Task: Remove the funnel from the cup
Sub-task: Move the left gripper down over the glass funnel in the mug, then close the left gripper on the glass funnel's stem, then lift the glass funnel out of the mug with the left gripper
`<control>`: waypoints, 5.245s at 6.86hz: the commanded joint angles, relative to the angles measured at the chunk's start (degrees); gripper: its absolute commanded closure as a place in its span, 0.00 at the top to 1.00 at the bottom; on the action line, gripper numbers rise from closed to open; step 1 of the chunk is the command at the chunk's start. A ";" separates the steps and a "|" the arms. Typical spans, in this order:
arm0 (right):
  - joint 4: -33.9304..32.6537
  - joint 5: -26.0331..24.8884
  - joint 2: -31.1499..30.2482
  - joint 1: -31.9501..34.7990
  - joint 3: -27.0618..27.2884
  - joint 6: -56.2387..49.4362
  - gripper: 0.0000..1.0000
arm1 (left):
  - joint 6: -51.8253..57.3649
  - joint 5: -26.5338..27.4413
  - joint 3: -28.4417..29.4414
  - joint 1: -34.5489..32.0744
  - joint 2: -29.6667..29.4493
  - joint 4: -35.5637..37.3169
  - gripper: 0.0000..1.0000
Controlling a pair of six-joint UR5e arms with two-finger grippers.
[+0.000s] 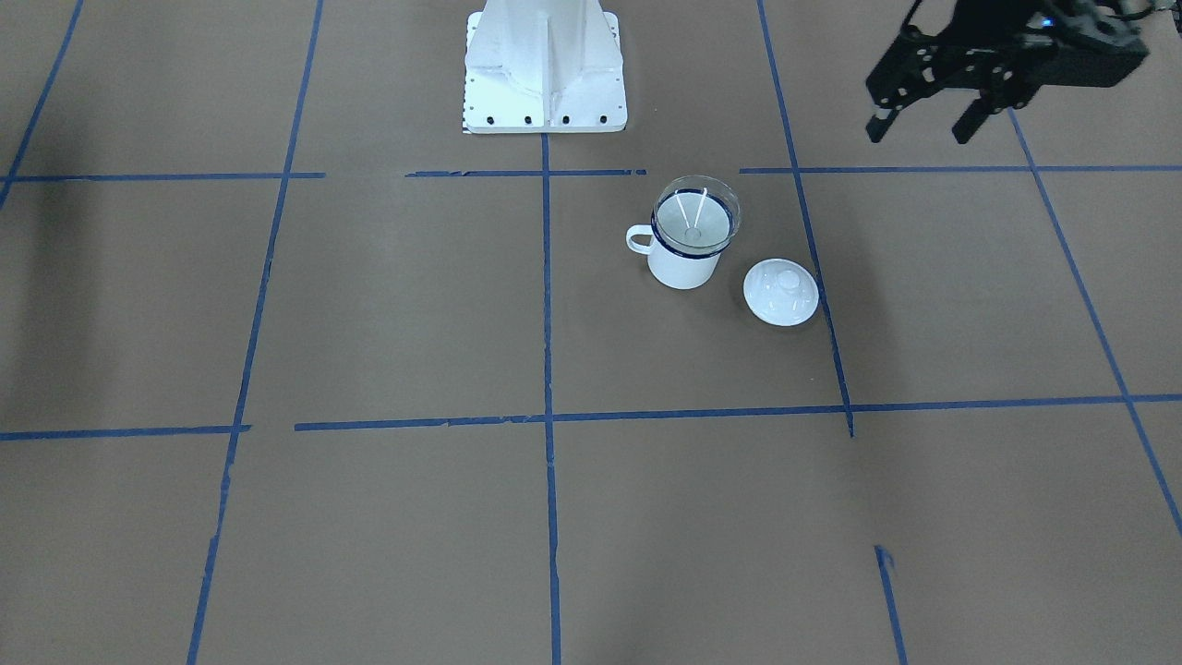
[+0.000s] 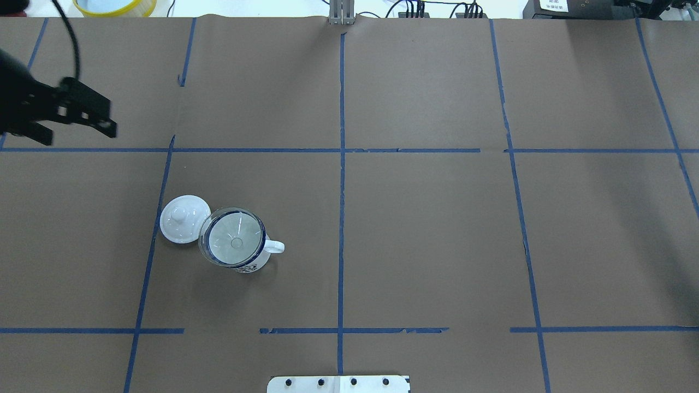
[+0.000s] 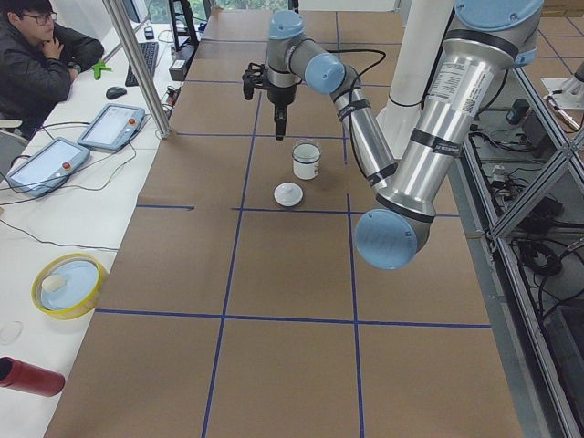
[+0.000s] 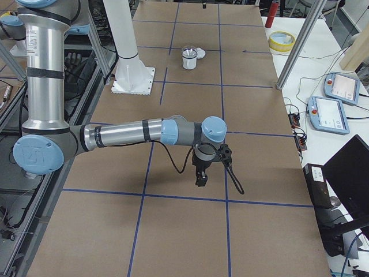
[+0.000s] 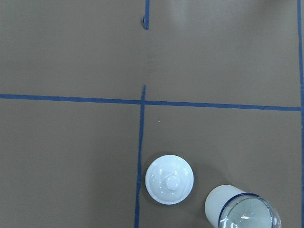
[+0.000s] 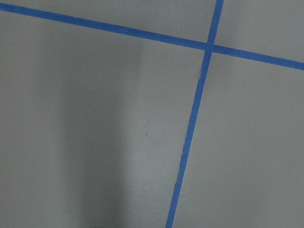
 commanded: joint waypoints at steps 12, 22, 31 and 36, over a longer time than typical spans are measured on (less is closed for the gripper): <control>0.00 0.00 -0.01 0.00 0.00 0.00 1.00 | -15.73 15.41 21.42 26.86 -9.27 -13.27 0.70; 0.00 0.00 -0.01 0.00 0.00 0.00 1.00 | -15.64 14.97 15.84 25.90 -9.97 -10.13 0.00; 0.00 0.00 -0.01 0.00 -0.08 0.00 1.00 | -41.25 22.22 17.87 11.57 -12.17 -27.97 0.00; 0.00 0.00 -0.01 0.00 0.00 0.00 1.00 | -65.94 45.68 42.28 11.74 -11.73 -56.87 0.00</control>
